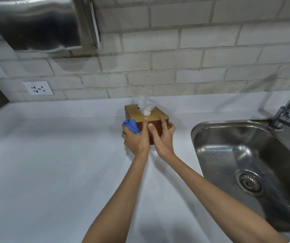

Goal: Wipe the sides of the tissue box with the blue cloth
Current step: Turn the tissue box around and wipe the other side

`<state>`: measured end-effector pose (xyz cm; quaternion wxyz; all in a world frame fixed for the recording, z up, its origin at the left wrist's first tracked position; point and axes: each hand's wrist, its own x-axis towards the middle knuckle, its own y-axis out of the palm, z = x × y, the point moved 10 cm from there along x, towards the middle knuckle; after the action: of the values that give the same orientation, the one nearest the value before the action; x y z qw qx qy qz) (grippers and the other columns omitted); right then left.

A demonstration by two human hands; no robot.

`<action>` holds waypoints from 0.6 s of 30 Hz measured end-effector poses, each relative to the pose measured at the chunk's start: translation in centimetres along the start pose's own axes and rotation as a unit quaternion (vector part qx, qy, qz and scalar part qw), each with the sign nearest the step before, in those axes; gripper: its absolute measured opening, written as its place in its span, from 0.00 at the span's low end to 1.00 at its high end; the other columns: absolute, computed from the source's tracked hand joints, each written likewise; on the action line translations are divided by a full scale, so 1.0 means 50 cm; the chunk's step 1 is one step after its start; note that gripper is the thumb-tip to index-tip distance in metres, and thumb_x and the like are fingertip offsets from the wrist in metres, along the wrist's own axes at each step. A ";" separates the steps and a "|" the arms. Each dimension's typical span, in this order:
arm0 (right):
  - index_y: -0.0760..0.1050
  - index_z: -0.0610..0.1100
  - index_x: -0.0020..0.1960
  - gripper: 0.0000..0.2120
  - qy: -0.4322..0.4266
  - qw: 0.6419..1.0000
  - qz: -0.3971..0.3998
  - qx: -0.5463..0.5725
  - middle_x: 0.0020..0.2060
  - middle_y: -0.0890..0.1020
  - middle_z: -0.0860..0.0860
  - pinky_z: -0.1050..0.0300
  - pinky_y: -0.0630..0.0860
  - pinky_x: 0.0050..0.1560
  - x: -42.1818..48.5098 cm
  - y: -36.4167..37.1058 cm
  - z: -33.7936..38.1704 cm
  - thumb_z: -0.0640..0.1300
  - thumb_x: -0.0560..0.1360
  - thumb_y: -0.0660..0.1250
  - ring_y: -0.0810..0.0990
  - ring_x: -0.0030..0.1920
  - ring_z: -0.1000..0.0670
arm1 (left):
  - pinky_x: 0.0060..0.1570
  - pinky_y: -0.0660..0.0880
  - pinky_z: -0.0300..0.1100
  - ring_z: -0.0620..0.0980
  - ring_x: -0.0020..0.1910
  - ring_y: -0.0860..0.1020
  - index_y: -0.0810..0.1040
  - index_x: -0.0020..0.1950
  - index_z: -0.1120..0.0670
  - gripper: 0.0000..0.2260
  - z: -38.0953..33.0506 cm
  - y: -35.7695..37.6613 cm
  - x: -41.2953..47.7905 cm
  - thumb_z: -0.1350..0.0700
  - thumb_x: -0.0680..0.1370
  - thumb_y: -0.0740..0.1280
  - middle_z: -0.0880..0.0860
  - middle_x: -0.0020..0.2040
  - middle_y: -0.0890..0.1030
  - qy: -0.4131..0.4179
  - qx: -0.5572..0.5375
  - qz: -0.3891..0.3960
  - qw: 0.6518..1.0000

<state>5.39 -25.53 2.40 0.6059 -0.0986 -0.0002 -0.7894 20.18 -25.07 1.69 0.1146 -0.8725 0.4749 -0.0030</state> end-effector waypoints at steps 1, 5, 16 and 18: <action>0.60 0.46 0.75 0.32 -0.014 1.000 0.005 -0.011 0.67 0.58 0.45 0.65 0.69 0.61 -0.012 0.006 0.005 0.52 0.75 0.66 0.69 0.62 0.51 | 0.63 0.71 0.55 0.60 0.61 0.75 0.67 0.68 0.56 0.33 0.012 -0.007 0.000 0.39 0.70 0.69 0.58 0.64 0.73 -0.017 -0.017 -0.003 1.000; 0.60 0.46 0.75 0.35 -0.044 0.999 0.017 -0.022 0.70 0.55 0.43 0.57 0.69 0.67 -0.058 0.022 0.005 0.53 0.73 0.67 0.66 0.69 0.46 | 0.59 0.74 0.53 0.59 0.55 0.78 0.69 0.63 0.57 0.27 0.041 -0.028 -0.008 0.45 0.71 0.71 0.59 0.58 0.76 -0.034 -0.043 -0.011 0.998; 0.55 0.42 0.75 0.37 -0.053 0.999 0.004 0.010 0.68 0.60 0.41 0.82 0.64 0.54 -0.127 0.026 -0.039 0.51 0.71 0.66 0.63 0.61 0.73 | 0.55 0.76 0.56 0.63 0.53 0.78 0.67 0.67 0.59 0.23 0.083 -0.051 -0.016 0.57 0.74 0.66 0.62 0.59 0.74 -0.063 -0.028 -0.040 0.997; 0.56 0.41 0.74 0.36 -0.051 0.999 0.009 0.006 0.67 0.62 0.43 0.82 0.65 0.54 -0.126 0.027 -0.047 0.51 0.71 0.66 0.61 0.58 0.78 | 0.56 0.76 0.56 0.63 0.53 0.77 0.66 0.68 0.59 0.23 0.089 -0.051 -0.014 0.57 0.74 0.66 0.62 0.60 0.73 -0.076 -0.017 -0.042 0.996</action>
<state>7.85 -20.16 -1.06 0.6125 -0.1346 -0.0351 -0.7781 22.41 -22.28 -2.06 0.1348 -0.8912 0.4281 0.0665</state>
